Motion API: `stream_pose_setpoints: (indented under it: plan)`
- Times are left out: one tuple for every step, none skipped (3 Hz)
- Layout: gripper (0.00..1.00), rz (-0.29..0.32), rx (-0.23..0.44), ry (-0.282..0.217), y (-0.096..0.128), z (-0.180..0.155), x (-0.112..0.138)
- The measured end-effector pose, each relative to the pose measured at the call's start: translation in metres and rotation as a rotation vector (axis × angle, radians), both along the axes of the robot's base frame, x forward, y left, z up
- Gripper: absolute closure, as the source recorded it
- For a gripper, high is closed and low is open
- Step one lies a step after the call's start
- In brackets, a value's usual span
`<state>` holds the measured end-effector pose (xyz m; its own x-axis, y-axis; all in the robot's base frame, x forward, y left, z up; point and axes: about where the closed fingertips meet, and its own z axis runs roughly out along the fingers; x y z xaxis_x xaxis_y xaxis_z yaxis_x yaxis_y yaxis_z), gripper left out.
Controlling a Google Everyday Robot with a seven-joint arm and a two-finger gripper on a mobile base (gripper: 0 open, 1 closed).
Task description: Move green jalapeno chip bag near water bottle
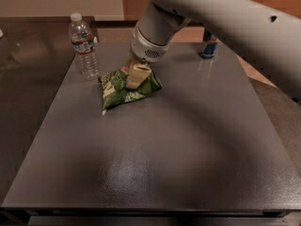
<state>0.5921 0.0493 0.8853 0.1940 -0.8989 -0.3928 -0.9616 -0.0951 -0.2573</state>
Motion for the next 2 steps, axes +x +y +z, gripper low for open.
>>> stream_pose_setpoints:
  plan:
    - [0.00, 0.002, -0.001, 0.000, 0.0009, -0.0003, -0.0006]
    - [0.00, 0.002, -0.001, 0.000, 0.0009, -0.0003, -0.0006]
